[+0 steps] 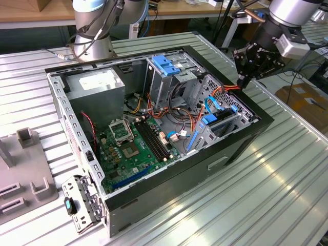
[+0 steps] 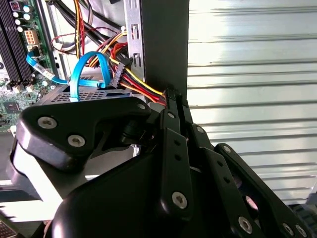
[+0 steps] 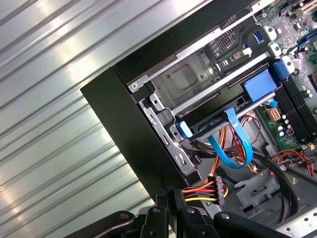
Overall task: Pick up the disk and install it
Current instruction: 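Insert the second disk wire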
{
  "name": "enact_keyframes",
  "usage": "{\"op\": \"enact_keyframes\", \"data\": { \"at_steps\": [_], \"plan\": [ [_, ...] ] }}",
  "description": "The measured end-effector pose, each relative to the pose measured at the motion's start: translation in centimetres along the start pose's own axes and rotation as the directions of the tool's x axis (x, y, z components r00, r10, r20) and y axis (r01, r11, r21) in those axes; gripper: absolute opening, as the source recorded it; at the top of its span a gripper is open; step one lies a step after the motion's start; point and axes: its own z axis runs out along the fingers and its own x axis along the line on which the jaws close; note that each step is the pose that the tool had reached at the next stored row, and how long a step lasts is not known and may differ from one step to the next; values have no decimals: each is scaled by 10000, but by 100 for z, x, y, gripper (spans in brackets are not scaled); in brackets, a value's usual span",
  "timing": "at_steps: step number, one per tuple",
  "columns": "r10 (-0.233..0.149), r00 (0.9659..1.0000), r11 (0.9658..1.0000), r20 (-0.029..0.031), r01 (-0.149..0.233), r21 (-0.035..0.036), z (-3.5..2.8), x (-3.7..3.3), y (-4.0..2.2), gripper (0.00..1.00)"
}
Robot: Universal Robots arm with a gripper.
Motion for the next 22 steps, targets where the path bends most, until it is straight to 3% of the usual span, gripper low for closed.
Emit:
{"op": "enact_keyframes", "data": {
  "at_steps": [9, 22],
  "plan": [
    [0, 10000, 10000, 3, 0, 3, -5, -90, 57, 16],
    [0, 10000, 10000, 2, 0, 3, -8, -133, 84, 16]
  ]
}}
